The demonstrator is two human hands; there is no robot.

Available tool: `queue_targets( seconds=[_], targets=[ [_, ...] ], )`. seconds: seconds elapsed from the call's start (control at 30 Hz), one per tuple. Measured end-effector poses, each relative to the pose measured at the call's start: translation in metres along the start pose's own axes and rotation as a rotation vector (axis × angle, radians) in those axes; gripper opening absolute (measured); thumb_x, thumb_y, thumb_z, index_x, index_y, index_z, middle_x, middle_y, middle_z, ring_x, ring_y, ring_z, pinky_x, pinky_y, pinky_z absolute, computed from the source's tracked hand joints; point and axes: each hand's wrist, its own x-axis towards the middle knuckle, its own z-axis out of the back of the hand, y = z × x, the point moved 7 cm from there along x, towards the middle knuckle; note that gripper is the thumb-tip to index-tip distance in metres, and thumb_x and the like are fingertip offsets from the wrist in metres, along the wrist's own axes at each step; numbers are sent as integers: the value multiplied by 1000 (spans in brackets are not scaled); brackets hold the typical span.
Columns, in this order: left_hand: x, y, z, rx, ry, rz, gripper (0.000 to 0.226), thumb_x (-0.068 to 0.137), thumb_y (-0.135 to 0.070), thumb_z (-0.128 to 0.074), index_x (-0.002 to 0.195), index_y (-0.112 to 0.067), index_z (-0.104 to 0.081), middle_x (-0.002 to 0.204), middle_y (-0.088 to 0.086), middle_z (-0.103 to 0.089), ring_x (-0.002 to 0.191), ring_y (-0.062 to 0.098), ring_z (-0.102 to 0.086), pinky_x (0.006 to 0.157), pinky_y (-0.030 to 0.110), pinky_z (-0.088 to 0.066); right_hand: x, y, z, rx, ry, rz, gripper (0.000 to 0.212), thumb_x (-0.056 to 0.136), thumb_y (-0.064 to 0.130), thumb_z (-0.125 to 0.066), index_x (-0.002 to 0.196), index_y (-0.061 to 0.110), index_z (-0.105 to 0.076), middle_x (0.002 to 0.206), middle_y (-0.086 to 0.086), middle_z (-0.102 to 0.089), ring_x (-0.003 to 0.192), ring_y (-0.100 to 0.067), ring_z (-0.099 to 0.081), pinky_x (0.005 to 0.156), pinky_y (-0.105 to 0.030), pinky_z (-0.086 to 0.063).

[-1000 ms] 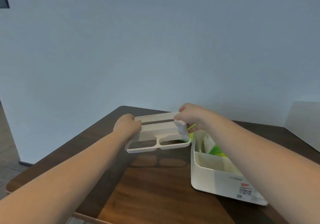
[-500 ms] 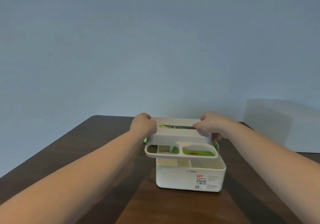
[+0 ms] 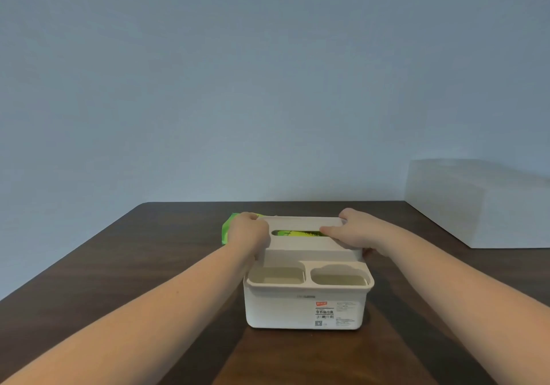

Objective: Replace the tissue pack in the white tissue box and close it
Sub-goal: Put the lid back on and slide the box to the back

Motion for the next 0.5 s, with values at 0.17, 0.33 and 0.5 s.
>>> queue_targets(
  seconds=[0.17, 0.33, 0.5],
  targets=[
    [8, 5, 0, -6, 9, 3, 61, 77, 7, -40, 127, -21, -59, 79, 7, -55, 44, 20, -43, 36, 15, -29, 7, -4, -5, 130, 7, 16, 73, 86, 55, -57, 144, 17, -35, 136, -6, -50, 101, -23, -53, 64, -30, -46],
    [17, 10, -5, -56, 24, 29, 53, 73, 6, -36, 104, -23, -67, 90, 12, -60, 65, 25, -44, 52, 26, -34, 15, -5, -10, 113, 15, 28, 71, 88, 56, -53, 146, 19, -34, 142, -4, -48, 111, -24, -54, 69, -30, -47],
    [17, 12, -5, -65, 15, 23, 41, 75, 9, -34, 62, -21, -59, 63, 4, -50, 62, 23, -36, 35, 11, -23, 17, -11, -15, 117, 87, 11, 72, 88, 59, -50, 148, 24, -29, 142, -3, -46, 107, -23, -51, 78, -33, -46]
  ],
)
